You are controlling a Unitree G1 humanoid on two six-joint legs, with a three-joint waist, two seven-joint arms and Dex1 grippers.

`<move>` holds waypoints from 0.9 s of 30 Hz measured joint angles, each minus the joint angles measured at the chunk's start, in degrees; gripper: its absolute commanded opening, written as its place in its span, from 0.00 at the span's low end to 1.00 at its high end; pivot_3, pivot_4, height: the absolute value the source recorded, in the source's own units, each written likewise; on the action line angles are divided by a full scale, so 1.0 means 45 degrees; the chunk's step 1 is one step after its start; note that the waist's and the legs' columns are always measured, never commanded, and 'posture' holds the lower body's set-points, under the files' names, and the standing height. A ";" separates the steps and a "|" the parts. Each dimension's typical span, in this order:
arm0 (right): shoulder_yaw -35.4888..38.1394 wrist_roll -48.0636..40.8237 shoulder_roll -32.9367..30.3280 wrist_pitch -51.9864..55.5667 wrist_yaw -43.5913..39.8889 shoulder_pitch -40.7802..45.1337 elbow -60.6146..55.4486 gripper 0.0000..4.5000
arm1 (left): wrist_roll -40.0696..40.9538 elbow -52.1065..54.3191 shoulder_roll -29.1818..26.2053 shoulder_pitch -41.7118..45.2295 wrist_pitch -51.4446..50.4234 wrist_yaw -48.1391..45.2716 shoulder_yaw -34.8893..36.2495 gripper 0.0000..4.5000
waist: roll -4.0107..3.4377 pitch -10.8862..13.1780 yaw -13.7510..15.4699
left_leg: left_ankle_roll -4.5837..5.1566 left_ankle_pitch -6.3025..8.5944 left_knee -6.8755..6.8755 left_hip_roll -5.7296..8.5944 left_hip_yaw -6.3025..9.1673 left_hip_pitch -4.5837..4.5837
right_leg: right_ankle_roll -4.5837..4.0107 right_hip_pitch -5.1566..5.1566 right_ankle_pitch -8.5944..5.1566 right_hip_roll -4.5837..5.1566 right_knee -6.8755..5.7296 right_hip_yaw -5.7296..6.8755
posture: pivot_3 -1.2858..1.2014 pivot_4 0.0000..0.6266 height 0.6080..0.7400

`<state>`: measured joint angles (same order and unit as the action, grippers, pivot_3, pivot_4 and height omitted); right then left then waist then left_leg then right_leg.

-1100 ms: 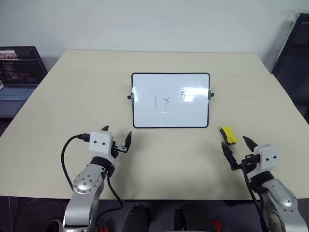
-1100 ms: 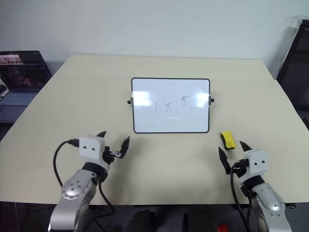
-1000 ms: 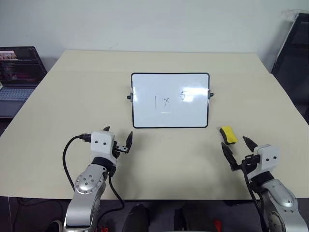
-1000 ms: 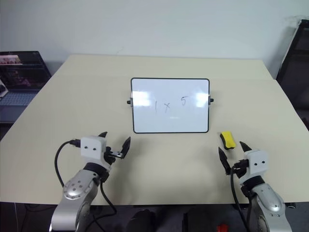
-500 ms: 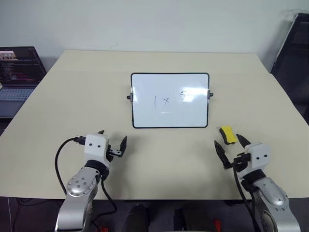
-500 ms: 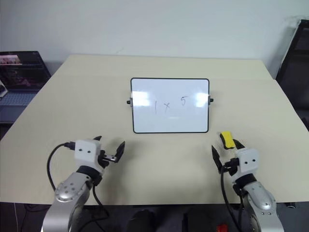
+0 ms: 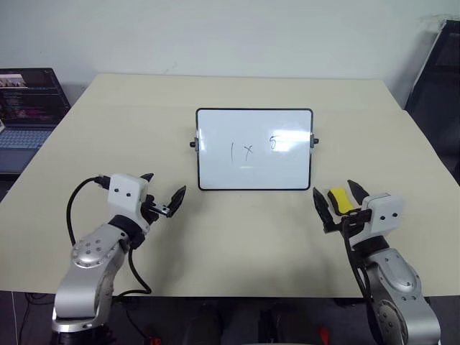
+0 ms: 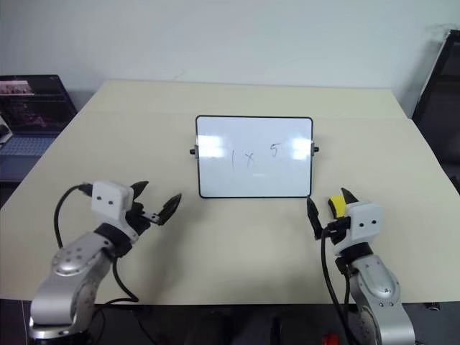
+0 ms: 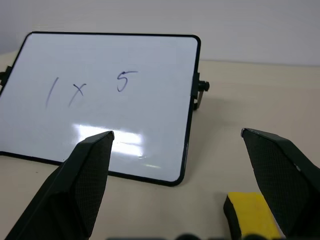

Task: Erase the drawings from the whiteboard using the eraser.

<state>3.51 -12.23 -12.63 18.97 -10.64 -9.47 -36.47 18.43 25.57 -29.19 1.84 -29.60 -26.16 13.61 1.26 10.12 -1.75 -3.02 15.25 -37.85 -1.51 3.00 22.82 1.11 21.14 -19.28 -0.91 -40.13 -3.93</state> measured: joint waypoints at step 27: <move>0.2628 -0.2591 -0.3124 0.9786 0.0243 0.4676 0.1355 0.99 | 0.0506 -0.2976 -0.1519 0.6301 0.0869 -0.6773 -0.4929 1.00 | -0.0011 0.0014 -0.0012 | 0.0008 0.0001 0.0002 0.0014 -0.0022 0.0036 | -0.0004 0.0029 -0.0002 -0.0010 0.0014 -0.0020 | 0.52 0.24 1.00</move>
<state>15.33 -23.89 -26.69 63.01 -9.55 11.57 -30.37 20.71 12.17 -36.03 30.19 -25.69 -56.64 -8.57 1.21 10.19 -1.80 -2.99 15.26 -37.85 -1.44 2.90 22.98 1.09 21.26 -19.29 -0.95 -40.07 -4.02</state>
